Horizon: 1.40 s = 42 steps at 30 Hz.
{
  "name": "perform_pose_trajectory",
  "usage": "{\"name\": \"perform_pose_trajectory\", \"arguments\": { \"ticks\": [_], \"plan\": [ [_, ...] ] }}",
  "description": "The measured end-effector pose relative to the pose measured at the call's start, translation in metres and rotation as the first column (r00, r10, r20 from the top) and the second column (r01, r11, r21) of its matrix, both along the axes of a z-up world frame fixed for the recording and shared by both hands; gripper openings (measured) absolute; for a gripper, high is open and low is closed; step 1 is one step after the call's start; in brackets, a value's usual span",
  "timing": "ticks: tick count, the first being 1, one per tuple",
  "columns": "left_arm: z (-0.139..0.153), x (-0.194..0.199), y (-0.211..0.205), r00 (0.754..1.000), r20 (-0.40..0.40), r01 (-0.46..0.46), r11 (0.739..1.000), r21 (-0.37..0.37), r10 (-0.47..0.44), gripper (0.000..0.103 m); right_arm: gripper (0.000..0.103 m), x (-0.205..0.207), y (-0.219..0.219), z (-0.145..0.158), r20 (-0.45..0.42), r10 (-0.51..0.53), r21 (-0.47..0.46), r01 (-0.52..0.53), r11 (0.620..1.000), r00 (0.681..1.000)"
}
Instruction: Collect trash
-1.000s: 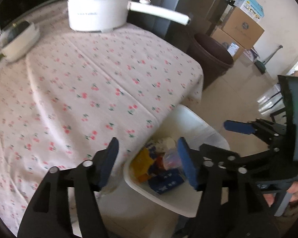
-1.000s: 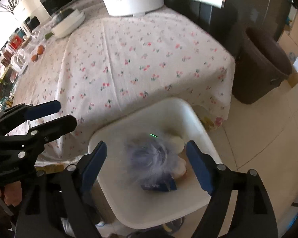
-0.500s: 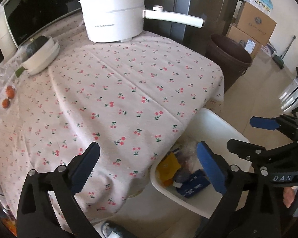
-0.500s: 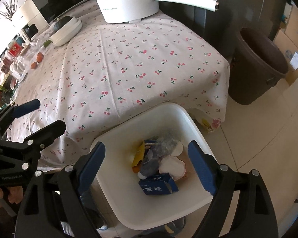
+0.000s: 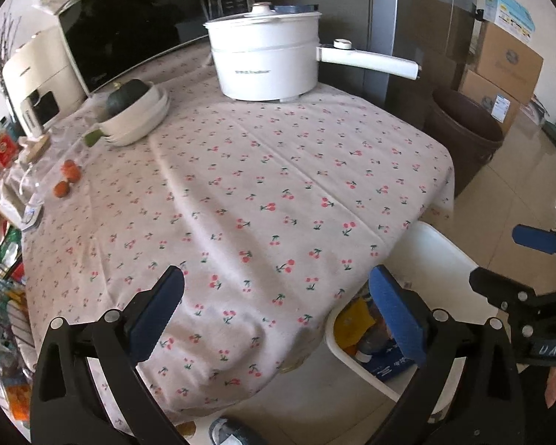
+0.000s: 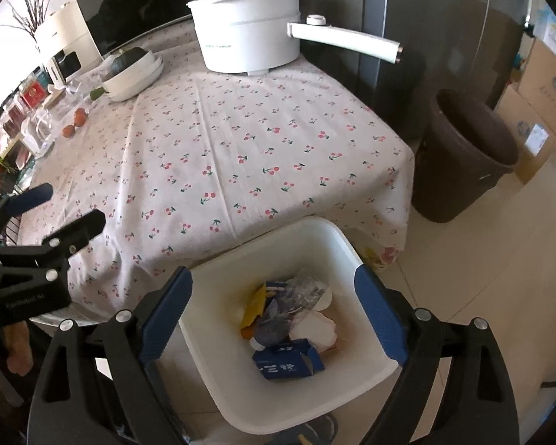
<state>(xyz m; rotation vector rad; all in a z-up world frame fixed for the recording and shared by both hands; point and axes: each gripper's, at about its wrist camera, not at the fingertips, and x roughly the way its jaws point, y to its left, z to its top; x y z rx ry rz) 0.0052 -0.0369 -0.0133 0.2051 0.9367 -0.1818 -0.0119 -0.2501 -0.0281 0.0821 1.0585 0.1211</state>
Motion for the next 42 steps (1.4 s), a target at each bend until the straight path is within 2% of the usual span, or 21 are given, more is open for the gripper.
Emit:
{"name": "perform_pose_trajectory", "arguments": {
  "ticks": [6,10,14,17,19,29,42],
  "plan": [
    [0.003,-0.013,0.012,0.998,0.028,-0.047,0.999,-0.01,0.047,0.096,0.093,-0.03,0.003,0.001,0.038,-0.085,-0.02,0.086,0.996,0.996],
    [0.0,-0.022,0.015,0.998,0.026,-0.052,0.999,-0.01,0.052,0.096,0.094,-0.05,0.011,-0.008,0.018,-0.122,-0.02,0.122,0.992,0.992],
    [-0.011,-0.033,0.012,0.999,-0.02,-0.037,0.999,-0.022,0.036,0.096,0.094,-0.062,0.02,-0.018,-0.005,-0.124,-0.046,0.124,0.991,0.992],
    [-0.021,-0.036,0.006,0.999,-0.04,-0.006,1.0,0.011,0.006,0.096,0.094,-0.061,0.022,-0.021,-0.006,-0.125,-0.097,0.124,0.988,0.992],
    [-0.027,-0.033,0.001,0.998,-0.064,0.01,1.0,0.027,-0.008,0.096,0.094,-0.06,0.019,-0.023,-0.016,-0.142,-0.093,0.14,0.986,0.99],
    [-0.031,-0.031,0.004,0.995,-0.094,-0.011,1.0,0.013,0.012,0.096,0.094,-0.057,0.022,-0.028,-0.036,-0.139,-0.101,0.134,0.986,0.99],
    [-0.029,-0.027,0.007,0.996,-0.092,-0.022,1.0,0.008,0.022,0.096,0.094,-0.055,0.025,-0.031,-0.048,-0.134,-0.108,0.129,0.986,0.99]
  ]
}}
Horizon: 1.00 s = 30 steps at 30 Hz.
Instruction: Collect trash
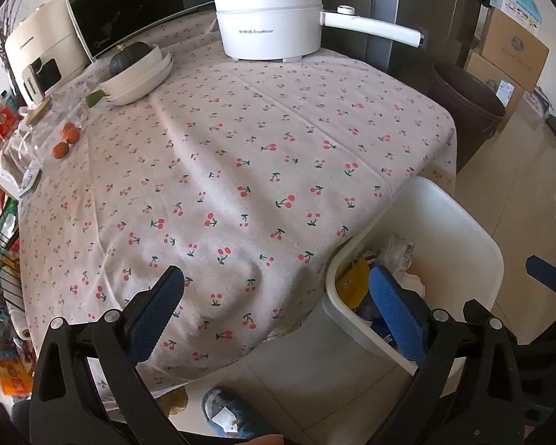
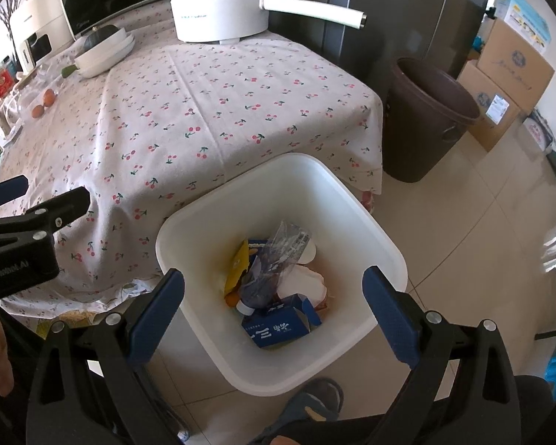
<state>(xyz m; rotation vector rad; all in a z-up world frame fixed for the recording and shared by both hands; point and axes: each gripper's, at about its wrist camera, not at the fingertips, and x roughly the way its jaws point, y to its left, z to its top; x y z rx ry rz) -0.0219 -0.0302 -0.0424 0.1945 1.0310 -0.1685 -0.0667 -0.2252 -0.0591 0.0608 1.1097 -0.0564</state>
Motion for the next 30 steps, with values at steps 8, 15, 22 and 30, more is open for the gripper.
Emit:
{"name": "perform_pose_trajectory", "arguments": {
  "ticks": [8,15,22,30],
  "plan": [
    [-0.0002,0.0005,-0.0002,1.0,-0.003,-0.001,1.0,-0.001,0.001,0.096,0.094,0.0005,-0.0009,-0.0005,-0.002,0.001,-0.001,-0.001,1.0,1.0],
    [-0.0006,0.0004,0.001,1.0,-0.001,-0.006,1.0,-0.002,0.006,0.096,0.094,0.001,-0.0006,-0.0017,-0.004,0.005,-0.003,-0.005,1.0,1.0],
    [-0.0015,0.0004,0.0008,1.0,-0.008,-0.004,1.0,-0.009,0.004,0.096,0.094,0.0009,0.0002,-0.0019,-0.006,0.006,-0.004,-0.006,1.0,1.0],
    [-0.0036,0.0012,0.0016,1.0,-0.023,-0.007,1.0,-0.018,0.007,0.096,0.094,0.0006,0.0017,-0.0021,-0.007,0.01,-0.007,-0.01,1.0,1.0]
  ]
}}
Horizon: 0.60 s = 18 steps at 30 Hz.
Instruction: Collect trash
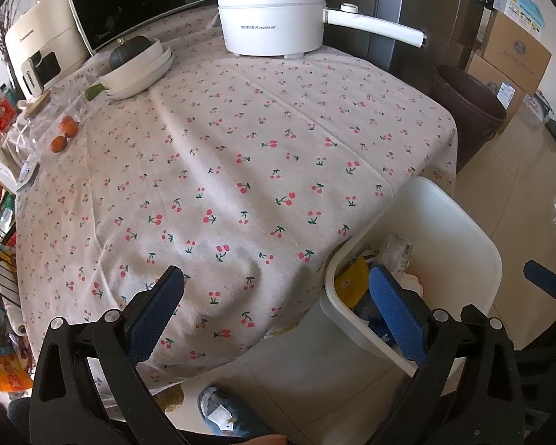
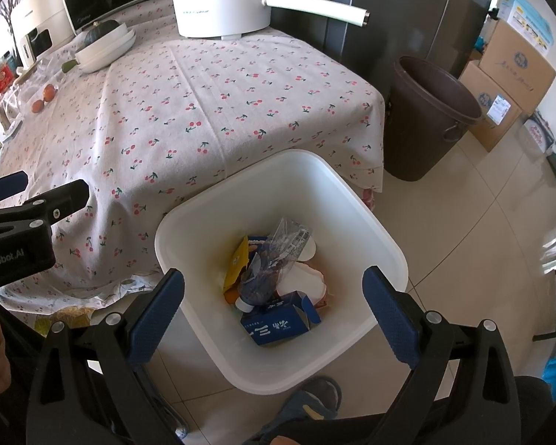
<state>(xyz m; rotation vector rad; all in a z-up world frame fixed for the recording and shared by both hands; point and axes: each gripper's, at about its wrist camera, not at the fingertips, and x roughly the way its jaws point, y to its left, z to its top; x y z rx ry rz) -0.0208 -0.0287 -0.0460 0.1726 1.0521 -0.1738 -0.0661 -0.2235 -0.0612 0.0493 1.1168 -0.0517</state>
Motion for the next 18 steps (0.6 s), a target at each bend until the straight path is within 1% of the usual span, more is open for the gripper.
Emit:
{"name": "perform_pose_trajectory", "arguments": {
  "ticks": [6,18],
  "plan": [
    [-0.0016,0.0005,0.0012,1.0,-0.017,-0.002,1.0,-0.017,0.002,0.096,0.094,-0.0003,0.0004,0.0001,-0.001,-0.001,-0.001,0.001,1.0,1.0],
    [-0.0011,0.0001,0.001,1.0,-0.021,0.001,1.0,-0.018,-0.002,0.096,0.094,-0.0005,0.0007,-0.0011,-0.003,0.0,-0.002,0.0,1.0,1.0]
  ]
}}
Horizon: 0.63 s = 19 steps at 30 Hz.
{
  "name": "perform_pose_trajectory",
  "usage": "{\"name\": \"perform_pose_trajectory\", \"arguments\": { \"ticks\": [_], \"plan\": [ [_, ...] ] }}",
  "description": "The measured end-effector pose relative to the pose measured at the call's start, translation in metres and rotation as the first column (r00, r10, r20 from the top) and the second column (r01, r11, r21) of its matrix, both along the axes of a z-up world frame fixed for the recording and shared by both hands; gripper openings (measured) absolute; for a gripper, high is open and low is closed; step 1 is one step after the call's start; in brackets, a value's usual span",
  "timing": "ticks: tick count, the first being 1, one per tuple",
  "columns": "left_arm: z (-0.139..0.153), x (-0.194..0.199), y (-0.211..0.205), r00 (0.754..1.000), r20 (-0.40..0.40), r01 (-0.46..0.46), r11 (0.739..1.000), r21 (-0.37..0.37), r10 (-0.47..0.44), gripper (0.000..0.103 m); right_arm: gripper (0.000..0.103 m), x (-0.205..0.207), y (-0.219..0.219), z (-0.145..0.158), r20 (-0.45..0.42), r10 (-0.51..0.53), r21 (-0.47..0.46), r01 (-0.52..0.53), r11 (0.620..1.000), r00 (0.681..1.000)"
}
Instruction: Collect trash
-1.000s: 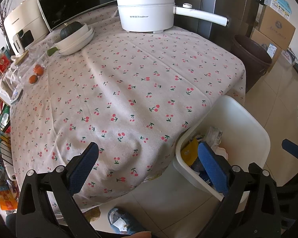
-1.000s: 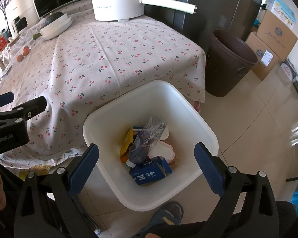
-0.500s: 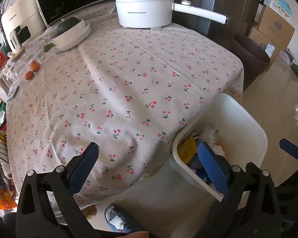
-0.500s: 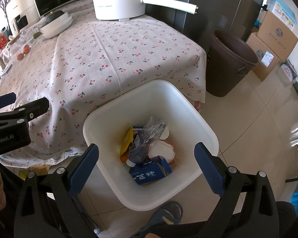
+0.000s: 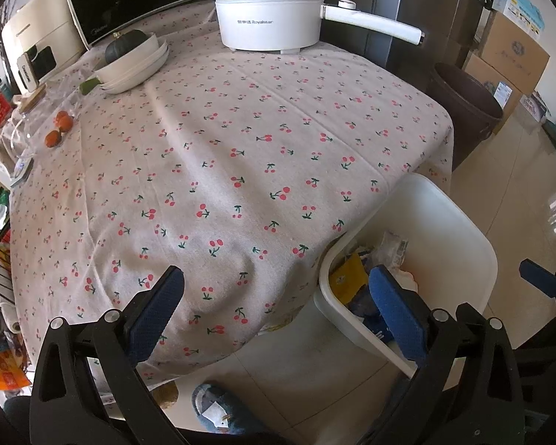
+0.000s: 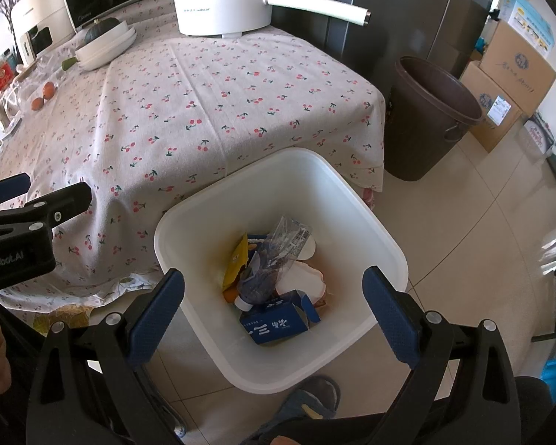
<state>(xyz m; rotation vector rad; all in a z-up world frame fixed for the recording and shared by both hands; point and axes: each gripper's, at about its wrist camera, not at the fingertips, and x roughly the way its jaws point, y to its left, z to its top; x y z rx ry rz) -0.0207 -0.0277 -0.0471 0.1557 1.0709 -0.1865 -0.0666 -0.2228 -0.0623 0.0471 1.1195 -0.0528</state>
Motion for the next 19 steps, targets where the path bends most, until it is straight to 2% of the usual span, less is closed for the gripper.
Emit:
{"name": "perform_pose_trajectory", "arguments": {
  "ticks": [19],
  "plan": [
    [-0.0012,0.0014,0.0011,1.0,-0.007,-0.002,1.0,0.004,0.002,0.096,0.094,-0.0003,-0.0011,-0.0017,-0.003,0.01,-0.003,-0.01,1.0,1.0]
  ]
}}
